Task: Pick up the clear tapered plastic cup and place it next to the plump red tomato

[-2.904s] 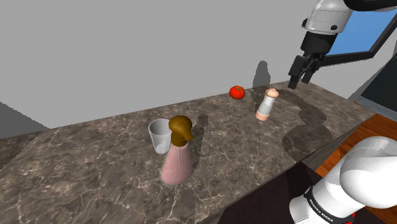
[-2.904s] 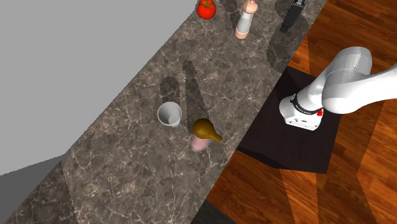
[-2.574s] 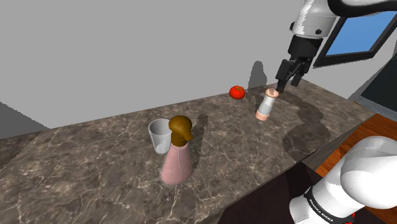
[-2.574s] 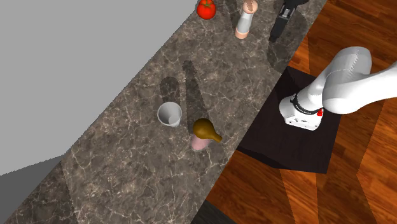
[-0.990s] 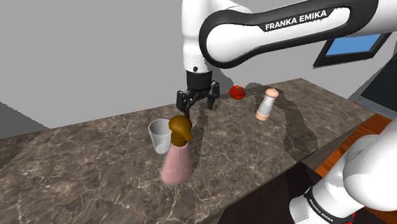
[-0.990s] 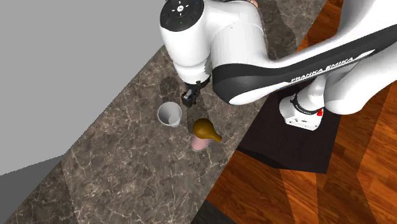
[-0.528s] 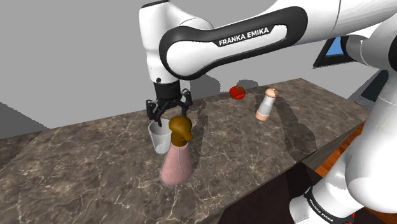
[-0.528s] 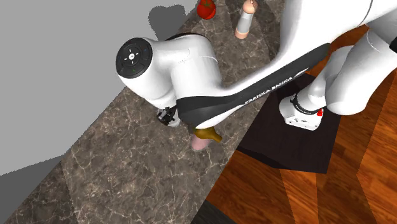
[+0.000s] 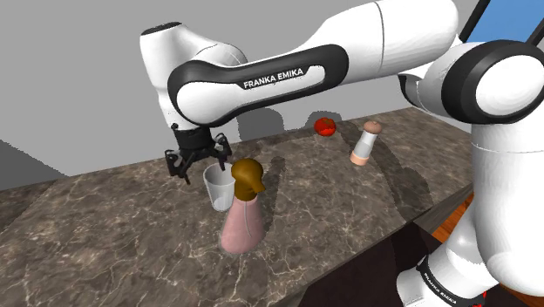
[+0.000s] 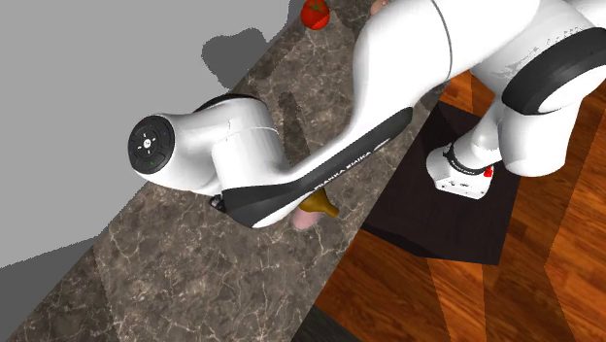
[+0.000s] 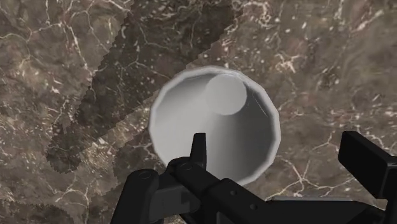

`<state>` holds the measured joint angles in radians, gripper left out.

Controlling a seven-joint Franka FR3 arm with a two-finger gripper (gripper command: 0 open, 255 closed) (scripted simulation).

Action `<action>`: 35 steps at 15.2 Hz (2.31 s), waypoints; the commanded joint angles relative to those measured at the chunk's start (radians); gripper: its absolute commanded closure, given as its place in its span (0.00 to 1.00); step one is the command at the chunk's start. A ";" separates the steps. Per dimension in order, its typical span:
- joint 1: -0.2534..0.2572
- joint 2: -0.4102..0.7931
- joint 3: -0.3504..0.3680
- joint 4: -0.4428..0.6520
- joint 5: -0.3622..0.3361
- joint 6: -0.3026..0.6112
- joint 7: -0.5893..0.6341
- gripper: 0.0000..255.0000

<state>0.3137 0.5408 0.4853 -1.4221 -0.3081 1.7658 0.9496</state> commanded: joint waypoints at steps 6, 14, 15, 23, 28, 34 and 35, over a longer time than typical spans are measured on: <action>-0.004 0.024 -0.009 -0.064 -0.016 0.084 0.015 0.00; -0.004 0.024 -0.009 -0.064 -0.016 0.084 0.015 0.00; -0.004 0.024 -0.009 -0.064 -0.016 0.084 0.015 1.00; -0.004 0.024 -0.009 -0.063 -0.016 0.083 0.015 1.00; -0.004 0.008 -0.004 -0.034 -0.007 0.040 0.007 1.00; 0.000 -0.011 0.002 0.020 0.004 -0.029 -0.005 1.00; 0.000 -0.013 0.003 0.030 0.006 -0.041 -0.007 1.00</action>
<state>0.3132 0.5307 0.4869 -1.4010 -0.3040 1.7362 0.9441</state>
